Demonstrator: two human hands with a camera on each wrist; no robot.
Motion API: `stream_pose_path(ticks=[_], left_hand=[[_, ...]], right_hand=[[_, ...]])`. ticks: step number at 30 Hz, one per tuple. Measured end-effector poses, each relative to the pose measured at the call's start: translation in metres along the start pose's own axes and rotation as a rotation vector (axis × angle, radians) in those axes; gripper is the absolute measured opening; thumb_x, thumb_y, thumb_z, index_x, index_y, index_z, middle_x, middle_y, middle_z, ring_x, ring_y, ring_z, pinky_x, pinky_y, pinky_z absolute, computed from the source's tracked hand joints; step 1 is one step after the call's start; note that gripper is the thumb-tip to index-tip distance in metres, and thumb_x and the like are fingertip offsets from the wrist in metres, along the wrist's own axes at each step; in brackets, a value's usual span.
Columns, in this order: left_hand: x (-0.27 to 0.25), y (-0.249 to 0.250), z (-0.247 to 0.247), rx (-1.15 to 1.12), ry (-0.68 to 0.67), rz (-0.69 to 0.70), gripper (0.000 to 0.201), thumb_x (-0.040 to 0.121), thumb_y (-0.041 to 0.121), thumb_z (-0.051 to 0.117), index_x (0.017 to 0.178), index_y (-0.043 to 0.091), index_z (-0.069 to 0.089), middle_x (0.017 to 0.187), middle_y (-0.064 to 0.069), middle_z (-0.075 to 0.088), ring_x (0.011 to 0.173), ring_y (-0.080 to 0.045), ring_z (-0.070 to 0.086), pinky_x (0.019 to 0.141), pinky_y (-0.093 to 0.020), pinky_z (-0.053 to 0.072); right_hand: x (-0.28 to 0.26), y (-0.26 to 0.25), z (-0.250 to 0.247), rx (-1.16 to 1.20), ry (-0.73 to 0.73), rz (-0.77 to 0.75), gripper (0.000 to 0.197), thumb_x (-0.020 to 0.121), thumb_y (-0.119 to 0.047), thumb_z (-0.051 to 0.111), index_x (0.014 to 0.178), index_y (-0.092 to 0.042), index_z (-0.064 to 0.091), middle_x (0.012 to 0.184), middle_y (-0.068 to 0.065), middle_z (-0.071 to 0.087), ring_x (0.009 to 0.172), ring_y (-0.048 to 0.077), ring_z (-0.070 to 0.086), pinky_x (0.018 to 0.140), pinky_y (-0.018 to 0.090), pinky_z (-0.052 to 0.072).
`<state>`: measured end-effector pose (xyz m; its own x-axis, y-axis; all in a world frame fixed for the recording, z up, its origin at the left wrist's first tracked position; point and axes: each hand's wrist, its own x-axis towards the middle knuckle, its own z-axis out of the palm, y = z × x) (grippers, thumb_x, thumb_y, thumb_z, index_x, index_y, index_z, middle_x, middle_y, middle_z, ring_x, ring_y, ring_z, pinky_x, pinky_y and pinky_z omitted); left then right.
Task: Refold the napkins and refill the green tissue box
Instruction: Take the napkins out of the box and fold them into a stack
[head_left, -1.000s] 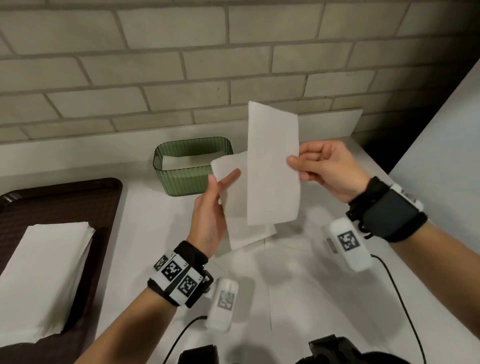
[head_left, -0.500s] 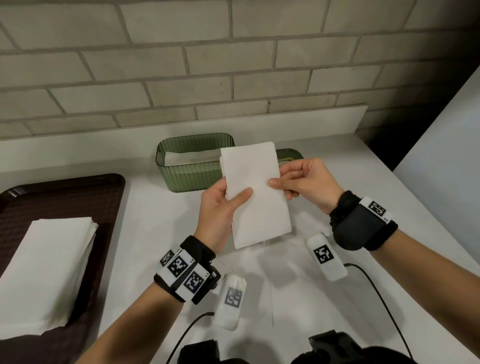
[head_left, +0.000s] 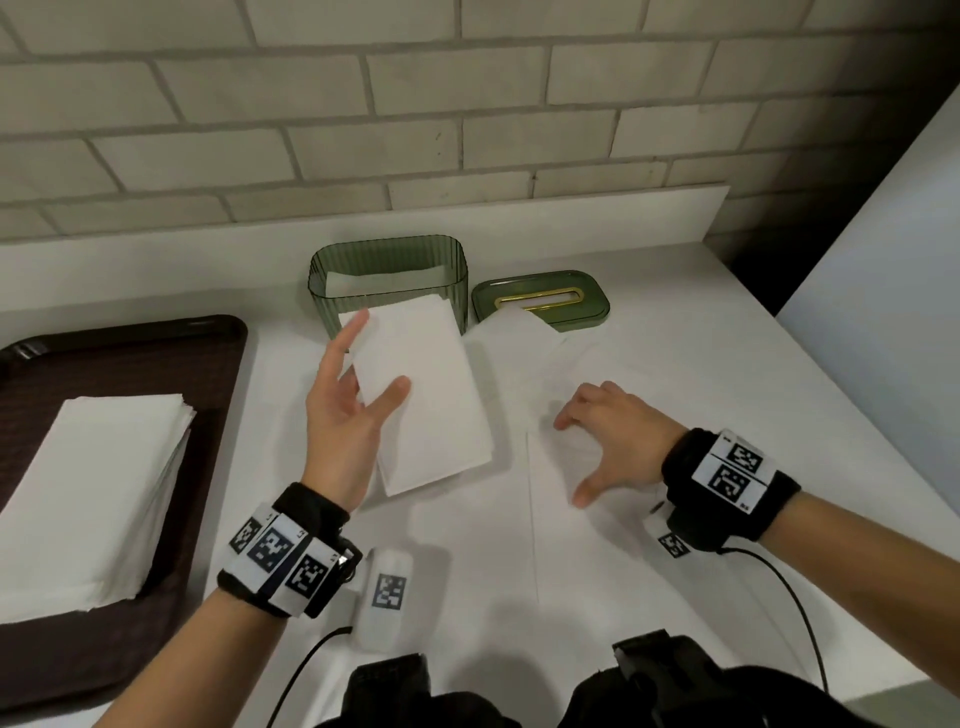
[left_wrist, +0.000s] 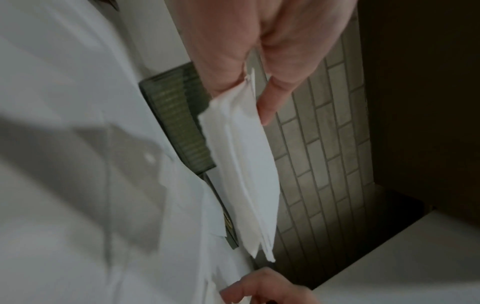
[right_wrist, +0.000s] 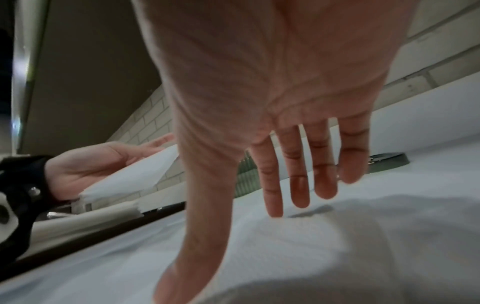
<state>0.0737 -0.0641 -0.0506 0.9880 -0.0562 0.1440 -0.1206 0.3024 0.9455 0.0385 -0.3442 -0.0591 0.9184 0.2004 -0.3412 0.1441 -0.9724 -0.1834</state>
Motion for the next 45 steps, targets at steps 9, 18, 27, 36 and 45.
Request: stream_pose_path(ticks=[9,18,27,36,45], left_hand=[[-0.02,0.002,-0.003,0.136,-0.024,0.024,0.044,0.084,-0.011,0.065,0.124,0.008,0.064,0.125,0.004,0.066,0.12,-0.003,0.058,0.091,-0.012,0.047],[-0.013,0.015,0.02,0.118,-0.07,0.081,0.056,0.079,-0.013,0.069,0.127,0.014,0.061,0.129,-0.002,0.064,0.121,-0.016,0.059,0.098,-0.035,0.05],[-0.01,0.052,0.053,-0.039,-0.141,0.02,0.039,0.096,0.033,0.049,0.112,0.004,0.069,0.108,-0.019,0.071,0.096,-0.026,0.069,0.08,-0.035,0.056],[0.002,0.041,0.04,0.109,-0.16,0.209,0.055,0.083,-0.009,0.069,0.129,0.016,0.055,0.114,-0.008,0.07,0.103,-0.03,0.066,0.081,-0.041,0.055],[0.035,0.034,-0.006,0.295,-0.267,-0.329,0.076,0.069,0.02,0.085,0.131,0.028,0.041,0.109,-0.009,0.072,0.097,-0.026,0.071,0.086,-0.047,0.057]], right_hand=[[-0.002,-0.014,-0.014,0.023,0.009,0.002,0.043,0.063,-0.047,0.083,0.093,-0.028,0.059,0.083,-0.015,0.051,0.089,0.017,0.049,0.075,0.028,0.039],[-0.042,-0.066,-0.132,0.502,0.099,-0.417,0.013,0.075,-0.022,0.082,0.078,-0.012,0.075,0.074,-0.006,0.071,0.069,0.013,0.06,0.073,0.024,0.047],[0.009,-0.091,-0.154,0.539,0.349,-0.419,0.015,0.07,-0.024,0.086,0.066,-0.023,0.072,0.066,-0.007,0.069,0.059,0.003,0.056,0.064,0.019,0.044],[0.034,-0.091,-0.143,0.315,0.509,-0.426,0.037,0.07,-0.041,0.083,0.096,-0.03,0.059,0.095,-0.009,0.057,0.088,0.008,0.05,0.078,0.022,0.041],[0.086,-0.077,-0.128,0.509,0.32,-0.346,0.006,0.09,-0.022,0.067,0.094,-0.022,0.063,0.088,-0.008,0.066,0.08,0.009,0.06,0.068,0.018,0.042]])
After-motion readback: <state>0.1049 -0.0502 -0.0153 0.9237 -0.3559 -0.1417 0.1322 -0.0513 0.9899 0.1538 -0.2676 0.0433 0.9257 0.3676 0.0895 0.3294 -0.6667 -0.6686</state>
